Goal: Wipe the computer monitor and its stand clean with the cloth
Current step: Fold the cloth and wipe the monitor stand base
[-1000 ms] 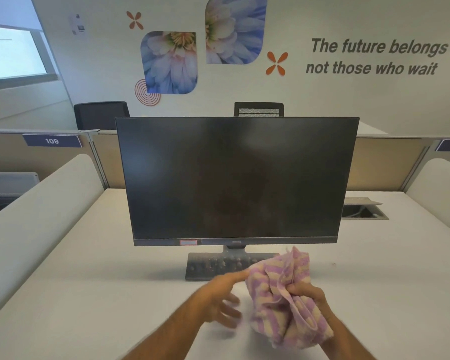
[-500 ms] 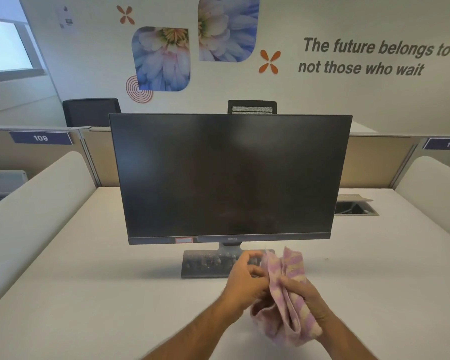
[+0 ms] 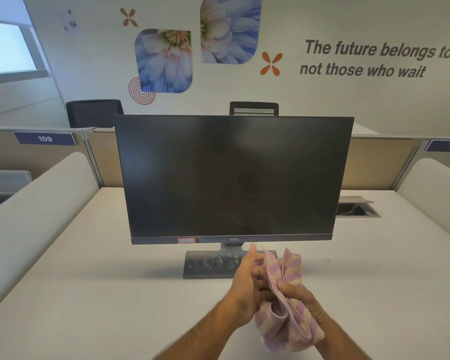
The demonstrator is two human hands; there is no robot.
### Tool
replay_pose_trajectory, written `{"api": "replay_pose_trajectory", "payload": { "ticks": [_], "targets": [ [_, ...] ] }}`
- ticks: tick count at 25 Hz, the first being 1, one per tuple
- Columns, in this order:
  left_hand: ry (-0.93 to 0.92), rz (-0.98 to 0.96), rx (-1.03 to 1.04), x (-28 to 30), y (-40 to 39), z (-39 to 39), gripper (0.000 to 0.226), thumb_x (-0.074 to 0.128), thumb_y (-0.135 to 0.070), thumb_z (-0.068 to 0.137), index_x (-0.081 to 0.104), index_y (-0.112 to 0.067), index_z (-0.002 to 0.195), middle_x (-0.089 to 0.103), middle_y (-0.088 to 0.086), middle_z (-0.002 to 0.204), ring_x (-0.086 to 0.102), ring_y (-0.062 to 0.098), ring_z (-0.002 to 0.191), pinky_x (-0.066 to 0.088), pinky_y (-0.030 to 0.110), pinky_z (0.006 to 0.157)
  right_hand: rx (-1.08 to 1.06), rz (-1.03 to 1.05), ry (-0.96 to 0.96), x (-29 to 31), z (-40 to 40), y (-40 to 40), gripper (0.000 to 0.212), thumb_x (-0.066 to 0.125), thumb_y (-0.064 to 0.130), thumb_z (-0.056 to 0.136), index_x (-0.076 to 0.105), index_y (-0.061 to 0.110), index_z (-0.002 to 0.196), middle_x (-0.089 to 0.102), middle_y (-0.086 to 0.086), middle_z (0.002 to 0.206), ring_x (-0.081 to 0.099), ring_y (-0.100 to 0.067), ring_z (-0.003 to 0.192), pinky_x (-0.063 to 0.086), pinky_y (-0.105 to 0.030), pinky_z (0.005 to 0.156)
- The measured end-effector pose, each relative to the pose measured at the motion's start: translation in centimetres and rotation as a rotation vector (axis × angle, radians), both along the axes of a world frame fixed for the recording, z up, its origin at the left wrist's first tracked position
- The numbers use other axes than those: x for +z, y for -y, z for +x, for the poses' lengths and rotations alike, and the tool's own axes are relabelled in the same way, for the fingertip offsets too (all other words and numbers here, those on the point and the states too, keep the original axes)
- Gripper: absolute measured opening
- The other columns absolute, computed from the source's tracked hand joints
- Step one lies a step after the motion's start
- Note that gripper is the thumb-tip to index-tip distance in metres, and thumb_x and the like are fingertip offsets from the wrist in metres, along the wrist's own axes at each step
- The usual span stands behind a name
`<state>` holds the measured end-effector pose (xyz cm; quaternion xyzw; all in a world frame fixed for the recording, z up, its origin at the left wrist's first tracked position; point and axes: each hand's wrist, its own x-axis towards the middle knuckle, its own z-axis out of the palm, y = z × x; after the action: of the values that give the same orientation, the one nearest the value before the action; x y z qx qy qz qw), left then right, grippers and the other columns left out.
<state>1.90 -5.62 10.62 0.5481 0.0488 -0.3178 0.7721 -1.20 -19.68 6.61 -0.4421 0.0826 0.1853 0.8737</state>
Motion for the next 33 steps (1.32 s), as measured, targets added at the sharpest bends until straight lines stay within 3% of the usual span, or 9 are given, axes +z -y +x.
{"api": "replay_pose_trajectory", "payload": {
  "ticks": [3, 5, 9, 12, 14, 19, 23, 30, 33],
  "targets": [
    [0.231, 0.247, -0.092, 0.7, -1.0, 1.0, 0.046, 0.038, -0.056, 0.102, 0.06, -0.018, 0.117, 0.076, 0.006, 0.101, 0.075, 0.022, 0.088, 0.061, 0.04, 0.084, -0.004, -0.085, 0.039, 0.7, 0.2, 0.8, 0.061, 0.089, 0.005, 0.048, 0.075, -0.004, 0.106, 0.073, -0.025, 0.102, 0.074, -0.036, 0.085, 0.061, -0.041, 0.068],
    [0.499, 0.488, -0.086, 1.9, -2.2, 2.6, 0.028, 0.055, -0.044, 0.099, 0.063, -0.018, 0.106, 0.075, 0.004, 0.092, 0.074, 0.019, 0.079, 0.062, 0.043, 0.078, -0.04, -0.379, 0.037, 0.1, 1.1, 2.2, 0.07, 0.08, 0.006, 0.054, 0.064, 0.0, 0.122, 0.075, -0.018, 0.099, 0.074, -0.029, 0.086, 0.06, -0.035, 0.067],
    [1.215, 0.721, 0.175, 8.0, -5.5, 6.4, 0.016, 0.065, -0.038, 0.09, 0.07, -0.023, 0.085, 0.069, -0.012, 0.075, 0.065, 0.008, 0.068, 0.058, 0.032, 0.064, -0.114, -1.066, 0.105, -1.5, 3.8, 3.9, 0.059, 0.084, 0.011, 0.069, 0.057, 0.025, 0.119, 0.07, 0.0, 0.105, 0.07, -0.02, 0.094, 0.061, -0.03, 0.074],
    [1.743, 0.911, 0.443, 14.2, -7.7, 9.7, 0.015, 0.065, -0.035, 0.087, 0.069, -0.021, 0.086, 0.068, -0.009, 0.078, 0.063, 0.014, 0.075, 0.054, 0.035, 0.067, -0.165, -1.293, 0.202, -2.4, 6.2, 3.7, 0.042, 0.077, 0.028, 0.084, 0.055, 0.036, 0.119, 0.068, 0.01, 0.106, 0.068, -0.015, 0.09, 0.06, -0.026, 0.078],
    [1.915, 1.017, 0.586, 17.8, -9.3, 12.2, 0.019, 0.067, -0.035, 0.087, 0.07, -0.017, 0.094, 0.069, -0.003, 0.089, 0.063, 0.022, 0.088, 0.052, 0.04, 0.077, -0.168, -1.382, 0.207, -3.4, 7.4, 3.5, 0.037, 0.07, 0.039, 0.09, 0.053, 0.032, 0.123, 0.066, 0.007, 0.105, 0.067, -0.015, 0.087, 0.058, -0.026, 0.078],
    [1.697, 1.483, 0.559, 21.9, -13.3, 17.0, 0.059, 0.047, -0.063, 0.093, 0.061, -0.017, 0.127, 0.066, 0.005, 0.121, 0.058, 0.027, 0.116, 0.044, 0.046, 0.1, -0.062, -1.853, 0.315, -4.8, 8.0, 2.3, 0.077, 0.056, 0.076, 0.082, 0.042, 0.031, 0.143, 0.053, 0.007, 0.139, 0.055, -0.015, 0.115, 0.05, -0.032, 0.1],
    [1.549, 1.643, 0.491, 21.6, -14.5, 18.4, 0.069, 0.029, -0.073, 0.093, 0.067, -0.018, 0.111, 0.07, 0.006, 0.095, 0.065, 0.027, 0.086, 0.051, 0.044, 0.081, 0.065, -2.151, 0.398, -4.4, 7.6, 0.9, 0.087, 0.01, 0.082, 0.083, 0.031, 0.033, 0.152, 0.041, 0.005, 0.153, 0.051, -0.023, 0.124, 0.048, -0.04, 0.095],
    [1.62, 1.693, 0.553, 21.1, -14.4, 19.0, 0.072, 0.025, -0.075, 0.093, 0.069, -0.019, 0.101, 0.069, 0.003, 0.081, 0.063, 0.023, 0.071, 0.041, 0.033, 0.067, 0.46, -2.072, 0.725, -4.4, 8.6, 1.2, 0.072, 0.021, 0.076, 0.093, 0.028, 0.039, 0.154, 0.03, 0.011, 0.162, 0.037, -0.017, 0.14, 0.032, -0.035, 0.114],
    [1.609, 1.694, 0.558, 20.9, -14.5, 18.8, 0.071, 0.025, -0.075, 0.093, 0.068, -0.019, 0.1, 0.068, 0.002, 0.08, 0.057, 0.019, 0.068, 0.038, 0.032, 0.068, 0.252, -2.115, 0.434, -3.5, 9.6, 1.4, 0.061, 0.03, 0.065, 0.099, 0.03, 0.034, 0.152, 0.04, 0.008, 0.157, 0.044, -0.019, 0.135, 0.036, -0.034, 0.112]
  ]
}}
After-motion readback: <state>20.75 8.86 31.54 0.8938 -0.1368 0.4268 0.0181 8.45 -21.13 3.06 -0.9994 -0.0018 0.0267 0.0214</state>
